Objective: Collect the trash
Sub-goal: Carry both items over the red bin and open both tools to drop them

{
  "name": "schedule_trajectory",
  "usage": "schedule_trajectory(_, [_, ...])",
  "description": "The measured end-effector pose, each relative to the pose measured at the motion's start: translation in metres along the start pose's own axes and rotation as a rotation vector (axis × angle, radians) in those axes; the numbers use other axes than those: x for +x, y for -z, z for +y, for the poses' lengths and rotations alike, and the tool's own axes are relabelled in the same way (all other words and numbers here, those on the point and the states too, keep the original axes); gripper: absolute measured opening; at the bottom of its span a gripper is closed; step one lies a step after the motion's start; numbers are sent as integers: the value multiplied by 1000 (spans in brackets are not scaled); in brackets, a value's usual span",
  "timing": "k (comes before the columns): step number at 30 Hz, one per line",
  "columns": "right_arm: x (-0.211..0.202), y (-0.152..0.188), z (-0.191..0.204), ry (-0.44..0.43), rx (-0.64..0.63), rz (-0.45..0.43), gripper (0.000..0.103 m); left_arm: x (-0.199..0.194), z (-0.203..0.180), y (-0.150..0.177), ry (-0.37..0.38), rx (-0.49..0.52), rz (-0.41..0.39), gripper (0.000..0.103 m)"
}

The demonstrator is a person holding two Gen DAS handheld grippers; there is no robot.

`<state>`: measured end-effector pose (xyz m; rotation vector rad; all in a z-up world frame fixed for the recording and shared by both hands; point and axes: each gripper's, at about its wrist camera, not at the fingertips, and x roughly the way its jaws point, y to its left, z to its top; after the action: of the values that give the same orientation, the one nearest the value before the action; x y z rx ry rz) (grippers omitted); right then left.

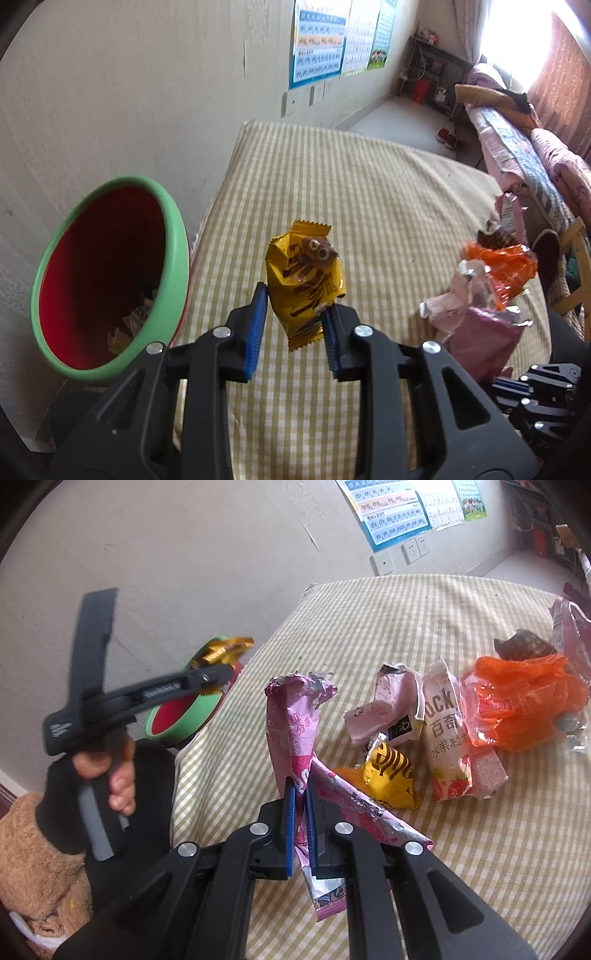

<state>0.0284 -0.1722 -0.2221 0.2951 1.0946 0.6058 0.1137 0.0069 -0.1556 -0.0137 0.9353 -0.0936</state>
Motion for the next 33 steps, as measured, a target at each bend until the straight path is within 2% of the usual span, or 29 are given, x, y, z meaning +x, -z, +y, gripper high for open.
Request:
schedule_trajectory(8, [1,-15,29,20,-44,-23,7,-22,14,2,13,-41,-54,27])
schedule_trajectory(13, [-3,-45,41,-2,38,-90,7,-35,40,1,-5,-112,-68,27])
schedule_trajectory(18, [-4,-67,62,-9,13,-131,7,-50,58,-1,-9,-140,-97,27])
schedule_trajectory(25, [12,-64,83,-25,-21,-74,7,-54,61,5,19,-135,-95,27])
schedule_trajectory(33, [3,-90,112,42,-89,-98,7,-65,73,3,-2,-145,-142,27])
